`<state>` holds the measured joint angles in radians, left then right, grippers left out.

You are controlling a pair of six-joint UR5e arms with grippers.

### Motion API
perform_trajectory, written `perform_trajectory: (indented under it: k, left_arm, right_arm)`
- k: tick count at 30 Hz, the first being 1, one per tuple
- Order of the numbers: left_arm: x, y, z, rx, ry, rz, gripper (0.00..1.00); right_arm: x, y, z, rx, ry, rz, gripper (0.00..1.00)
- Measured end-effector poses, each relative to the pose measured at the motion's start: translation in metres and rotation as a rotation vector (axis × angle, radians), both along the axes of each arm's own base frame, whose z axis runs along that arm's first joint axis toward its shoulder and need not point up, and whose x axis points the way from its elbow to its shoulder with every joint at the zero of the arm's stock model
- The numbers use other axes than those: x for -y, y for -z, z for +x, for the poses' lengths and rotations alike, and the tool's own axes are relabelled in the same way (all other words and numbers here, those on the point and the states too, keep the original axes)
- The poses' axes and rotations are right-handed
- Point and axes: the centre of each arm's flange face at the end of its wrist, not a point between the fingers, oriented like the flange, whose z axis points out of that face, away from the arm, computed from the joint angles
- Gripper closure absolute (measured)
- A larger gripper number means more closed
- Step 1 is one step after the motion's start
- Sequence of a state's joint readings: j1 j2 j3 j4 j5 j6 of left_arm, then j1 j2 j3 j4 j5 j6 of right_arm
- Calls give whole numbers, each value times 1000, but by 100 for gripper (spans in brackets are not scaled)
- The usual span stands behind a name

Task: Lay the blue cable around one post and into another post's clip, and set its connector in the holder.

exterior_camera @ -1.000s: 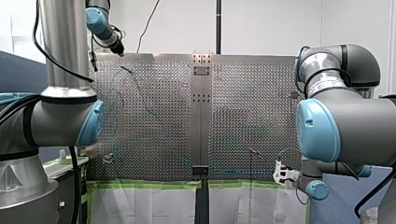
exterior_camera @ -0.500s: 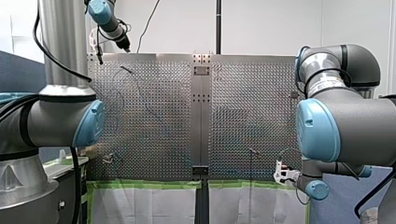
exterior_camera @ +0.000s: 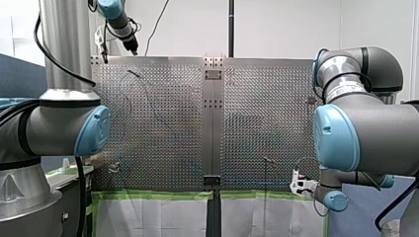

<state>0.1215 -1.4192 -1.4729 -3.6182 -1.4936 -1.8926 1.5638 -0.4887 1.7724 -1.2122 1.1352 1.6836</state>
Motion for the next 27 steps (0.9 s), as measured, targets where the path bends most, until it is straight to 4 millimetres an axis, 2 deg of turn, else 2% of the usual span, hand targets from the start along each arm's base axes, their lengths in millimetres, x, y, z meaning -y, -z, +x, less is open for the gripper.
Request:
perform_trajectory:
  k: [14,27]
  left_arm:
    - [5,10,-15,-124,-18,17,1]
    - [9,18,-12,-160,-4,22,1]
  right_arm:
    - [0,0,0,1,0,0,100]
    - [0,0,1,1,-1,-2,100]
